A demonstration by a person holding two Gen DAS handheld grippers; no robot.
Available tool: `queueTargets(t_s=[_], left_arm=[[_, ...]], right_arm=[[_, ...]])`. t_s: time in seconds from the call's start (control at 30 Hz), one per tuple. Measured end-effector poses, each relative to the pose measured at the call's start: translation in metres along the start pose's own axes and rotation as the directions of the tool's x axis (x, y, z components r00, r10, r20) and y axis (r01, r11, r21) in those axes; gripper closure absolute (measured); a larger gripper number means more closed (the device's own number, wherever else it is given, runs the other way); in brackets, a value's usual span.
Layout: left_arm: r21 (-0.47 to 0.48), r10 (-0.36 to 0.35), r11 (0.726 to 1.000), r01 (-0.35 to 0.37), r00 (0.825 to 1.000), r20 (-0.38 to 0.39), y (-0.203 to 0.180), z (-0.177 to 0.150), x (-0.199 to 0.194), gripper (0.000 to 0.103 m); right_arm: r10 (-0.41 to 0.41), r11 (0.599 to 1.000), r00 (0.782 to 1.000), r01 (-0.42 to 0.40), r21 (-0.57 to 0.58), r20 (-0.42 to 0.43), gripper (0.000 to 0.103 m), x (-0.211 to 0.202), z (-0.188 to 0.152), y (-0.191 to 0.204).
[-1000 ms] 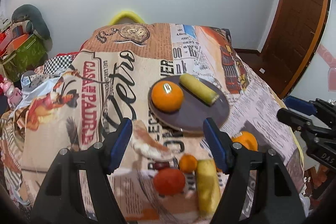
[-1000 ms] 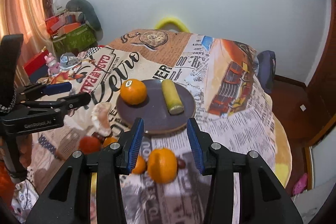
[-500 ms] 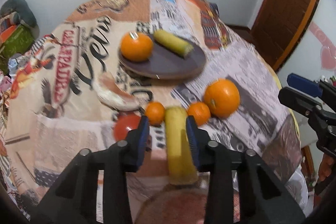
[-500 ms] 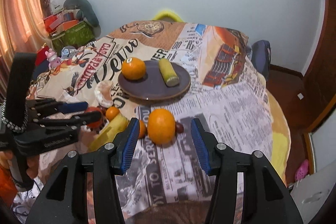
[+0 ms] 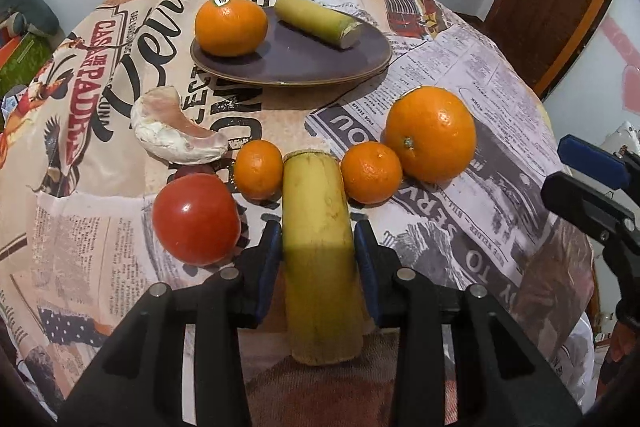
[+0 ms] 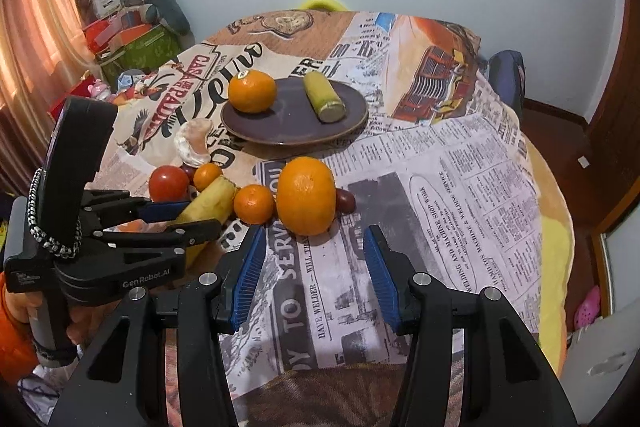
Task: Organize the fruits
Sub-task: 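Grasp the second yellow cylinder with the left tool while the right tool grasps a large orange, then carry the cylinder and large orange to the plate with both tools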
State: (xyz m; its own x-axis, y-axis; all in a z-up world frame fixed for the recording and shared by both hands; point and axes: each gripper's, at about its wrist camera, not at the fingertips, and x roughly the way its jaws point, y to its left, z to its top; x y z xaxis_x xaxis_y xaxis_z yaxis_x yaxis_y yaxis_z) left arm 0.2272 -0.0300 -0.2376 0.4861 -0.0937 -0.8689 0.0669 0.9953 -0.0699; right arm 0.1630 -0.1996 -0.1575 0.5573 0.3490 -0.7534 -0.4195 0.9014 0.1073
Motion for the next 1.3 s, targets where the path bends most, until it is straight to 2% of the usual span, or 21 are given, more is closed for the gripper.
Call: queueTargets(t_s=[0.23,0.5,0.6,0.8,1.0,1.3], left_arm=[[-0.005,-0.028,1.000,0.028,1.000,0.013,0.004,0.001,0.006,0.066],[-0.019,-0.056,0.998,0.057,0.996,0.070,0.015,0.003,-0.014,0.067],[-0.020,-0.061,0.998,0.063,0.994,0.093,0.019,0.006,-0.021,0.067],[-0.017,-0.064,0.998,0.067,0.990,0.129,0.020,0.011,-0.032,0.067],[-0.008,-0.068,0.998,0.070,0.986,0.155,0.018,0.016,-0.040,0.067],[-0.014,-0.074,0.997,0.078,0.976,0.206,0.018,0.032,-0.055,0.067]], right_arm=[[0.020,1.000,0.999,-0.020,0.014,-0.025,0.056,0.024,0.007,-0.004],[0.042,0.999,0.998,-0.040,0.031,-0.052,0.056,0.058,0.023,-0.007],[0.081,0.996,0.995,-0.079,0.047,-0.053,0.056,0.064,0.027,-0.007],[0.104,0.994,0.992,-0.102,0.033,-0.072,0.056,0.068,0.030,-0.002],[0.072,0.997,0.993,-0.071,0.013,-0.090,0.056,0.078,0.028,0.000],[0.092,0.995,0.994,-0.091,0.033,-0.054,0.058,0.064,0.032,-0.003]])
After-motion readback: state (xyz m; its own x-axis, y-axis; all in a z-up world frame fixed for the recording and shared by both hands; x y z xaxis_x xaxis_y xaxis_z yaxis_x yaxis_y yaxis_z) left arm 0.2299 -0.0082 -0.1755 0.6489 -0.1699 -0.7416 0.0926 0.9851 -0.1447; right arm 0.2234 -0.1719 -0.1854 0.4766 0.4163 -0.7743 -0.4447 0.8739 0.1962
